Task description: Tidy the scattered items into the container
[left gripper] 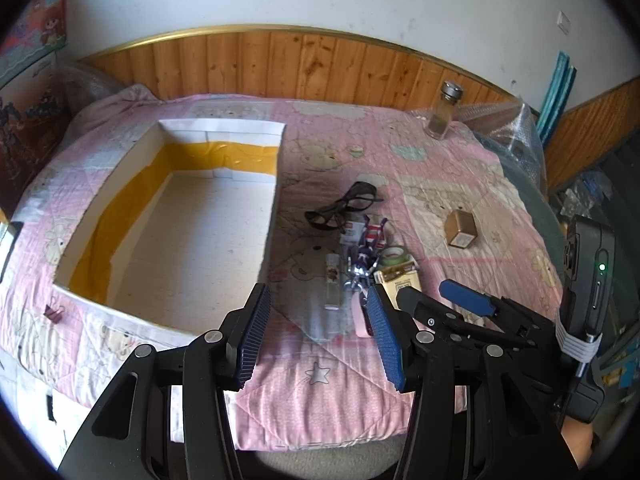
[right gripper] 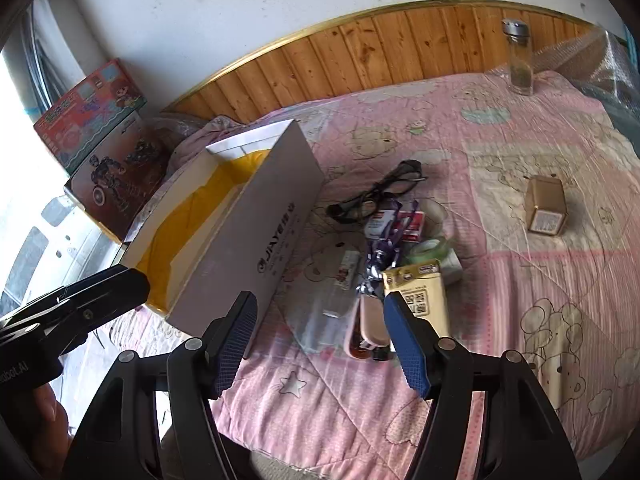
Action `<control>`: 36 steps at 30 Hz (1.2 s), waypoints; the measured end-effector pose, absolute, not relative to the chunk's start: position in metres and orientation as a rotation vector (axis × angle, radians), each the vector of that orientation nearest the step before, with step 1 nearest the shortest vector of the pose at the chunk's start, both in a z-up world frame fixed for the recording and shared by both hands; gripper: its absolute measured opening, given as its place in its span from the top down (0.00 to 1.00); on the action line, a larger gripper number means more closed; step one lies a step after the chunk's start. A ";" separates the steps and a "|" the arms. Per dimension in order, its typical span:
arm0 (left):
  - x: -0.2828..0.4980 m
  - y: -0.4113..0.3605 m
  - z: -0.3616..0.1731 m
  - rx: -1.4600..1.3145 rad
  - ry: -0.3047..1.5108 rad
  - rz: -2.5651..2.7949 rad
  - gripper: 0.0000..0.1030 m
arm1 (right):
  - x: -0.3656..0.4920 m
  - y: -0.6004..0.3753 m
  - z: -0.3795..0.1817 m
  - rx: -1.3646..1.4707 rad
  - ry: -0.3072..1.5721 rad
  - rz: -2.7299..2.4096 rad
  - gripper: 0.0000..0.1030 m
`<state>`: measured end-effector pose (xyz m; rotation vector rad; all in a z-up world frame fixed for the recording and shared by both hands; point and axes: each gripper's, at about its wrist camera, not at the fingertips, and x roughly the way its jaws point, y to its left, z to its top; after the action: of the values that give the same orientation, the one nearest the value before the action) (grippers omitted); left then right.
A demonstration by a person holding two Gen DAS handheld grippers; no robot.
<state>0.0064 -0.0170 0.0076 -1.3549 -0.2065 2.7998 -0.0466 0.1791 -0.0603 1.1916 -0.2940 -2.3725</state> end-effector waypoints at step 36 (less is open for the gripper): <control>-0.088 0.039 -0.148 -1.815 -0.356 2.416 0.47 | -0.099 0.261 -0.168 1.467 -0.283 -2.435 0.52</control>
<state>-0.0880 0.0392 -0.1481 -1.8147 -0.3556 2.4157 -0.0990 0.2610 -0.1682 1.4668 -0.2835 -2.4354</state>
